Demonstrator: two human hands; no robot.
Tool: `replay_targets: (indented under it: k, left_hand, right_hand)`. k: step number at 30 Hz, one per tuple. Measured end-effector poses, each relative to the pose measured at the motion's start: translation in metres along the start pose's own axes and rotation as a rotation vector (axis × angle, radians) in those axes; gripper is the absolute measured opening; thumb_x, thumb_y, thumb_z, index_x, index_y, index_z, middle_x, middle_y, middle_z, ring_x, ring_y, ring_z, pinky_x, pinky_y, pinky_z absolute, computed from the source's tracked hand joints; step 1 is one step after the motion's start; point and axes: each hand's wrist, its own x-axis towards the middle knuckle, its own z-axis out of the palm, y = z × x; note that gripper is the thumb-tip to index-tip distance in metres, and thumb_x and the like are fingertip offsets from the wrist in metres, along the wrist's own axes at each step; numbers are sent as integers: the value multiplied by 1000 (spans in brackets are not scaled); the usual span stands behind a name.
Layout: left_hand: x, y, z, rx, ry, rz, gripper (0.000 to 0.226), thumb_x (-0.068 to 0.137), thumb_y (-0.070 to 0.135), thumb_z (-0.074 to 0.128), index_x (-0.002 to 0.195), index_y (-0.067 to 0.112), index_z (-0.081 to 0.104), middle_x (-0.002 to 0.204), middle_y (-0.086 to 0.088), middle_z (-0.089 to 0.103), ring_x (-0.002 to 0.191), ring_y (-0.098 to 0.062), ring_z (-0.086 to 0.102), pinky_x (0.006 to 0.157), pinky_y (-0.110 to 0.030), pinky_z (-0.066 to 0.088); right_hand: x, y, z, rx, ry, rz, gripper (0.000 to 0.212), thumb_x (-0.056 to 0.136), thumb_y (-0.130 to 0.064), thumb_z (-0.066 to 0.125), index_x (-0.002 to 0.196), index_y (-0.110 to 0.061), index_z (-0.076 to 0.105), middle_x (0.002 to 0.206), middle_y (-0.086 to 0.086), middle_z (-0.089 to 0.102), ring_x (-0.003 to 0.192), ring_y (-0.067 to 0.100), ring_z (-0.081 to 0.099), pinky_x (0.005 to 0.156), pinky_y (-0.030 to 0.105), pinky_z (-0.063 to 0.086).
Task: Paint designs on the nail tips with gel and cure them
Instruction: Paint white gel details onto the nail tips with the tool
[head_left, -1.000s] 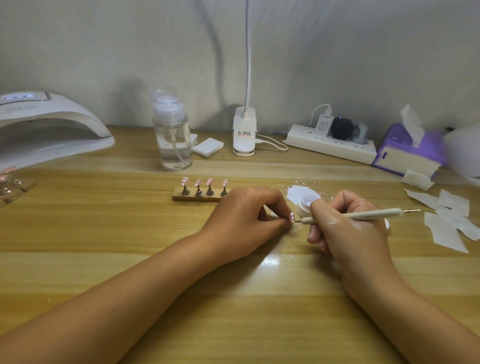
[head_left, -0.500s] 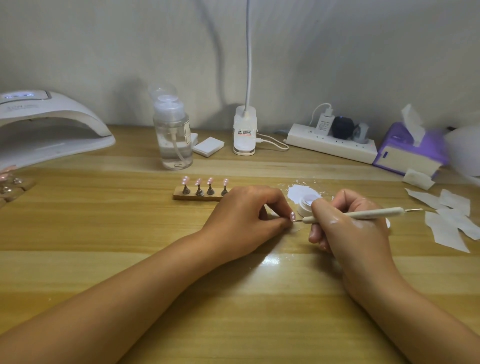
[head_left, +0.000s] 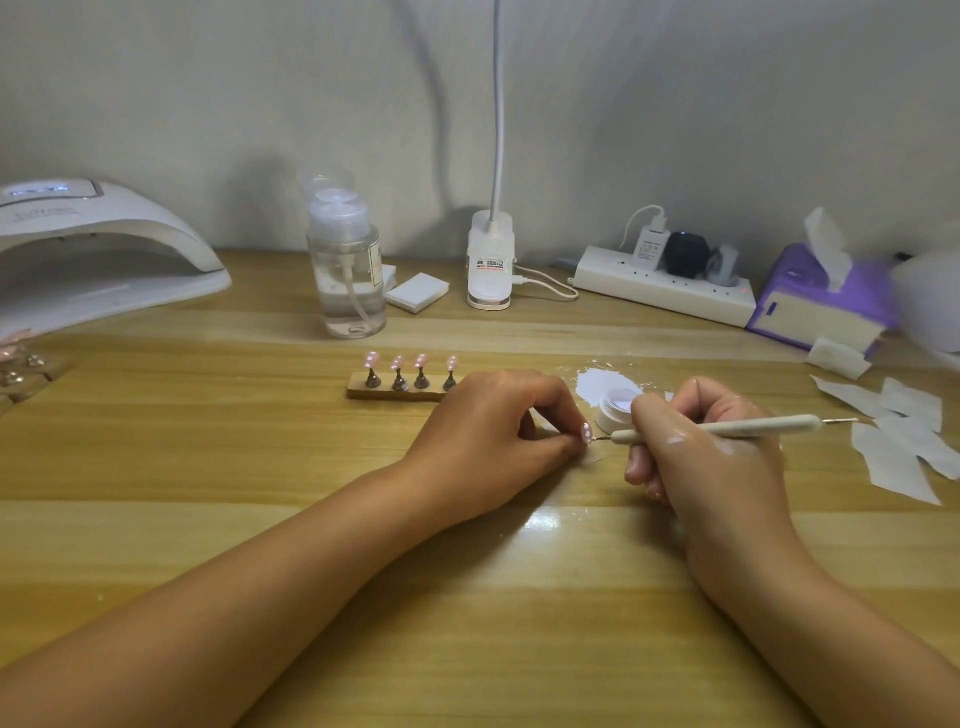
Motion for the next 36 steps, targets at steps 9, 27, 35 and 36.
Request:
replay_targets:
  k: [9,27,35,36]
  left_hand:
    - [1,0,0,-10,-1,3,8,82,18,76,83,25,74,76,22,63,61,-2,56,60,-21,39]
    - [0,0,0,-9,-2,-2,7,81,19,77,84,24,74,79,19,65,63,-6,57,62,-23,42]
    - [0,0,0,-13,1,7,8,81,18,77,83,24,74,79,19,65,63,-7,59,62,-26,46]
    - [0,0,0,-11,1,6,8,81,18,77,83,24,74,78,20,65,63,-7,59,62,-26,45]
  right_hand:
    - [-1,-3,1,35,-2,5,41,81,-7,61,46,-25,49,43,6,58,34,7,42,37,14,35]
    - [0,-1,1,56,-5,-4,42,82,-7,61,46,-26,49,42,5,57,34,8,41,37,14,34]
    - [0,1,1,7,-9,1,40,81,-10,65,48,-27,52,45,6,60,36,8,44,39,14,36]
    - [0,0,1,5,-11,2,40,81,-11,65,47,-27,52,45,7,60,37,9,44,39,15,36]
